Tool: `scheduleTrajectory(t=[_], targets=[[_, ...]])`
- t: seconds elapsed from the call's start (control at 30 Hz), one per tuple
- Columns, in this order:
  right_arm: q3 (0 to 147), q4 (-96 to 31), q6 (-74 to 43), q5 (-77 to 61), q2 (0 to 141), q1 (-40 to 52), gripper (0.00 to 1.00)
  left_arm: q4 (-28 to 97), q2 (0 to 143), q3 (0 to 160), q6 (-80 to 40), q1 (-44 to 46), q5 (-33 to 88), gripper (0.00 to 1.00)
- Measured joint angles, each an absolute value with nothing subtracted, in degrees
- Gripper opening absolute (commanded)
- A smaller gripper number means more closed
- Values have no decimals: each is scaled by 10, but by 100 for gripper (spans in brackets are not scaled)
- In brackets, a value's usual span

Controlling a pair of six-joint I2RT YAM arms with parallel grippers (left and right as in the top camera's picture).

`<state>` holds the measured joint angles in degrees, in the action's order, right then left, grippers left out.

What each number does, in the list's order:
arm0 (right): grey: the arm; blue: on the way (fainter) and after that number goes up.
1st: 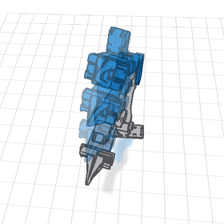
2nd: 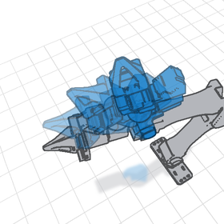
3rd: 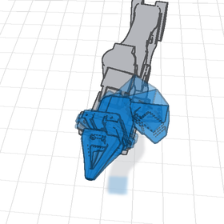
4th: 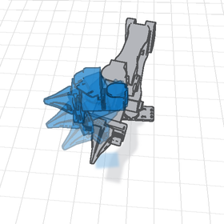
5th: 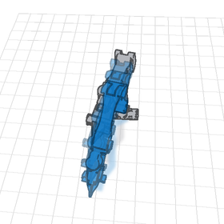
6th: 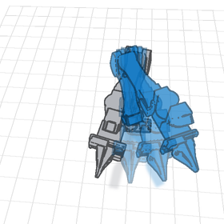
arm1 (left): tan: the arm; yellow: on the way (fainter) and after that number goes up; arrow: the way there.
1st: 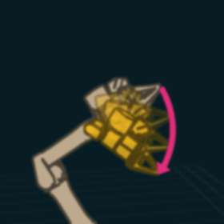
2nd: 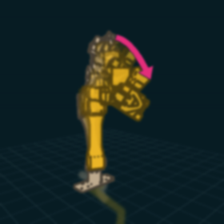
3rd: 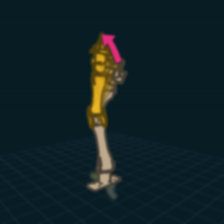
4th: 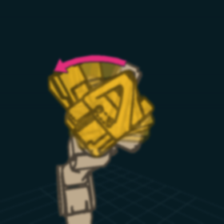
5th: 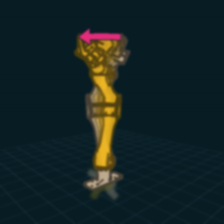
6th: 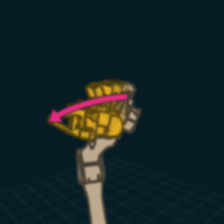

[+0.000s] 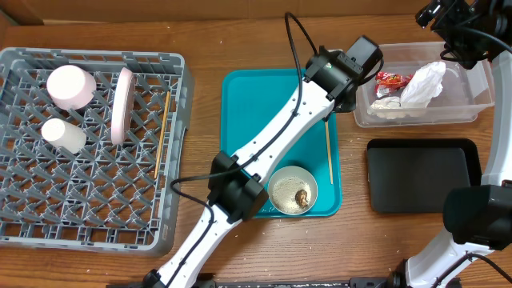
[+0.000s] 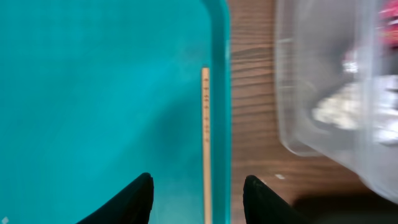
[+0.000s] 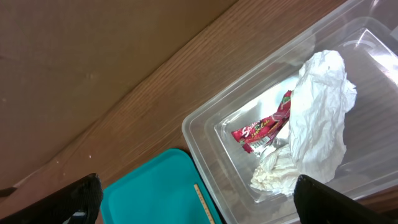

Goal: Sort waste into correct bins and load items into the dishwasher
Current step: 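Reach the left gripper back to the remaining chopstick on the tray, then pinch the second wooden chopstick with the left gripper and lift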

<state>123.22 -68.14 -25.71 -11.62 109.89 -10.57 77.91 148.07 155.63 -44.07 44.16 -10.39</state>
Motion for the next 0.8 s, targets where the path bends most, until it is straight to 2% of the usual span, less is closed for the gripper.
scheduleTrajectory(t=[0.07,0.3,0.8], targets=[[1232,-681,-257,-116,1099,-106,100,773,1496,1555,-442,442,-103,43],[1232,-681,-257,-116,1099,-106,100,729,1548,1552,-447,442,-101,43],[1232,-681,-257,-116,1099,-106,100,717,1557,1535,-447,442,-101,39]])
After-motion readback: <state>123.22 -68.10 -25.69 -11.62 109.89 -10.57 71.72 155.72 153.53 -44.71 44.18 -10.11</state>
